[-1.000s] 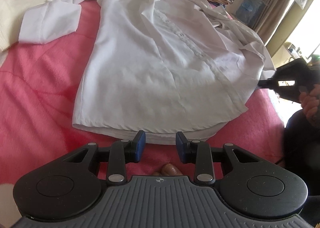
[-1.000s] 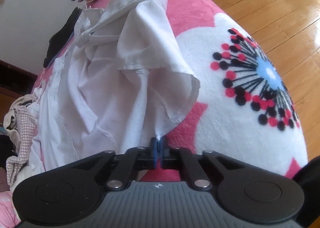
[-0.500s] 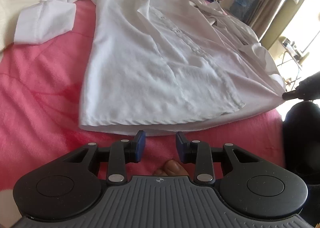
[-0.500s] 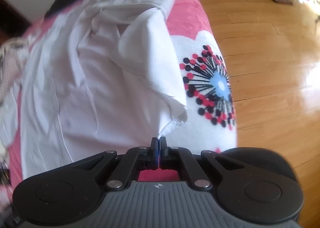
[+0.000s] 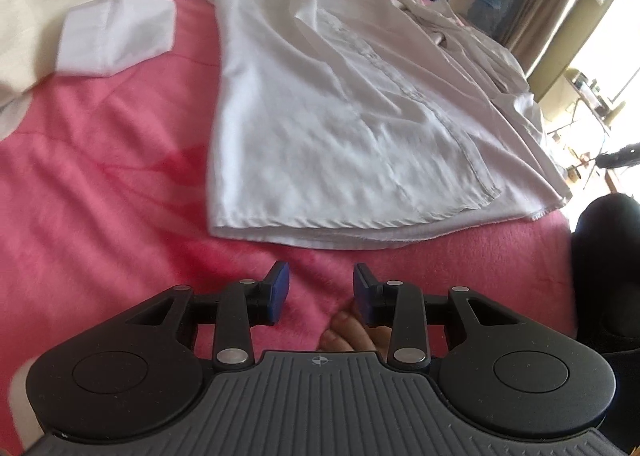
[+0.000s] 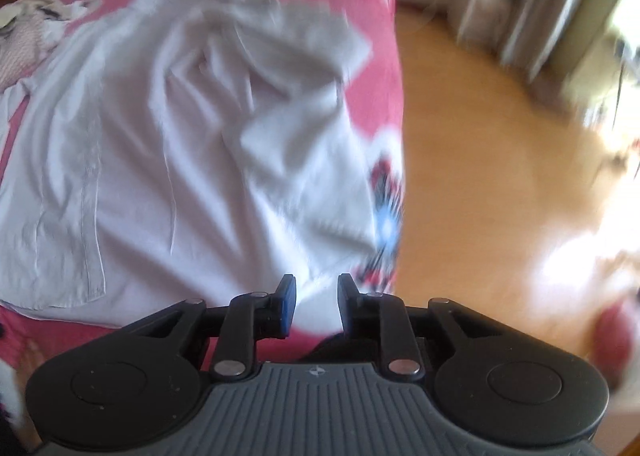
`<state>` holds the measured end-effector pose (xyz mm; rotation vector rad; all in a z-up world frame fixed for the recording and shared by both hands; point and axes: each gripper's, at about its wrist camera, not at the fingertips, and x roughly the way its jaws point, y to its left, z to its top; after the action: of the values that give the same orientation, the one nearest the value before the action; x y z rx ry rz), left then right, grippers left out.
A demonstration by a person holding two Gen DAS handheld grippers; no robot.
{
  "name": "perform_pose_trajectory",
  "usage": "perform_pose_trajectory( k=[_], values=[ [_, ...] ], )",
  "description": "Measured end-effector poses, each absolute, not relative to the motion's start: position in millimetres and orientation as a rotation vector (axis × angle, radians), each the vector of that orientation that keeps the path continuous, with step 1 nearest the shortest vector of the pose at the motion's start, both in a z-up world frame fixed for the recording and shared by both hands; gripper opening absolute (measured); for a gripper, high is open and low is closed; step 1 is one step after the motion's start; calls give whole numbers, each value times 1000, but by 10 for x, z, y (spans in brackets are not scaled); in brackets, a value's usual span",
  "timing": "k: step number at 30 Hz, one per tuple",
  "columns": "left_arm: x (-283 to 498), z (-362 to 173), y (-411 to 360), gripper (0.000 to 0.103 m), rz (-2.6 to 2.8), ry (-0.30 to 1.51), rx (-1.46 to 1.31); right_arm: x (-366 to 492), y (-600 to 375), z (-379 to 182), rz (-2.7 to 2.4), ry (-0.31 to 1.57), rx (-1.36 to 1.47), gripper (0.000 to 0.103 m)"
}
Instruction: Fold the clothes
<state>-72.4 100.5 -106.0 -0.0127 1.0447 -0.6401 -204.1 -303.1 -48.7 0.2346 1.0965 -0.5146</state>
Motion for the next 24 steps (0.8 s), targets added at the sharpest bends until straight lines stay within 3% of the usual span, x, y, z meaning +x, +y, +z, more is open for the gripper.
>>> perform_pose_trajectory(
  k=[5, 9, 14, 15, 17, 24],
  values=[
    [-664, -1107, 1051, 36, -632, 1079, -128, -1836, -2488, -543, -146, 1063, 230, 24],
    [-643, -1155, 1021, 36, -652, 1099, -166, -1681, -2235, -989, -32, 1204, 399, 24],
    [-592, -1234, 994, 36, -666, 1128, -226, -1795, -2392, -1220, -133, 1212, 644, 25],
    [-574, -1250, 990, 37, -664, 1131, -245, -1844, -2470, -1243, -174, 1199, 704, 27],
    [-544, -1275, 958, 38, -664, 1130, -259, -1917, -2593, -1254, -249, 1168, 776, 45],
    [-496, -1285, 869, 41, -699, 1086, -320, -2076, -2945, -1417, -384, 1045, 1063, 47]
  ],
)
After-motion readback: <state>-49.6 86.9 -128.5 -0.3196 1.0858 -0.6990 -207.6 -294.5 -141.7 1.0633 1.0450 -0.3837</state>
